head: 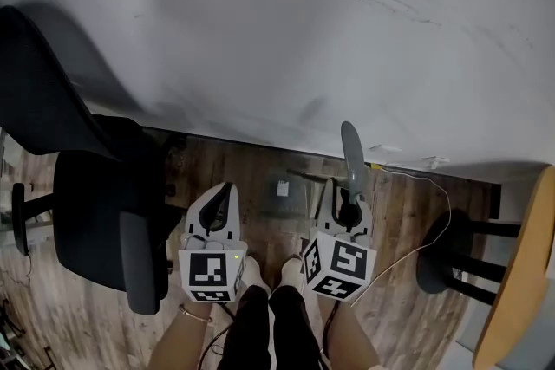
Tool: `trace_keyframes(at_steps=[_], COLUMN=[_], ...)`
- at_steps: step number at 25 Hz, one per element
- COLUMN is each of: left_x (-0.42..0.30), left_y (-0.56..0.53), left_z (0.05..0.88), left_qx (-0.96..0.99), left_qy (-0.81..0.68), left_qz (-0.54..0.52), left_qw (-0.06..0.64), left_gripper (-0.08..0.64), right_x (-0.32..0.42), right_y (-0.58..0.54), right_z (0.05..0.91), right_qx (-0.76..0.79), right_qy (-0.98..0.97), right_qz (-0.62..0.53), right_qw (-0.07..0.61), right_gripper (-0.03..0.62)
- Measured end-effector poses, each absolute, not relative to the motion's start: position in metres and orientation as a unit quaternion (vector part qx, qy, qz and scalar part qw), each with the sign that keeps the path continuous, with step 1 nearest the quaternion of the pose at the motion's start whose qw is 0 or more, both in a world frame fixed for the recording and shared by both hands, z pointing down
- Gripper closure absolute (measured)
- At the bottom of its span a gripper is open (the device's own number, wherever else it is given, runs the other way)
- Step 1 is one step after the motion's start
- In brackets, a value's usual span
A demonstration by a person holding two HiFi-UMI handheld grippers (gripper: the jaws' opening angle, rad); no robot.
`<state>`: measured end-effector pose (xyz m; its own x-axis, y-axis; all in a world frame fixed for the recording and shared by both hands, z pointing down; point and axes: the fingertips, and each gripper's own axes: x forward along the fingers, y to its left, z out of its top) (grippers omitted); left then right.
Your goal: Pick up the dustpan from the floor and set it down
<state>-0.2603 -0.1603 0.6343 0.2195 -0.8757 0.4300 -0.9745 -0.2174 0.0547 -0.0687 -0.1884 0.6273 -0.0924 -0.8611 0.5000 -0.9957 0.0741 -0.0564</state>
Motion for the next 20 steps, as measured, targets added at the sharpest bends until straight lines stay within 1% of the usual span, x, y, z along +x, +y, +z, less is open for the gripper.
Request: trace_keyframes(at_steps=[10,20], left_x=[-0.262,-0.261], left_y=[-0.163,-0.167], left_z=[0.670,0.678], left_qx=[0.767,0.771], left_qy=[-0.600,-0.594], left_qz=[0.158,0.156], left_qw=[0.165,0.171], left_gripper=[0.551,0.551], right_x=[-0.080,-0.087], right_y=[-0.200,-0.215], right_z=[0.666,0.682], right_qx=[0.654,0.656], right_qy=[-0.707,-0.704], right_qz=[0.193,0.187], right_qw=[0.189,0.198], right_gripper=[0.497,0.497])
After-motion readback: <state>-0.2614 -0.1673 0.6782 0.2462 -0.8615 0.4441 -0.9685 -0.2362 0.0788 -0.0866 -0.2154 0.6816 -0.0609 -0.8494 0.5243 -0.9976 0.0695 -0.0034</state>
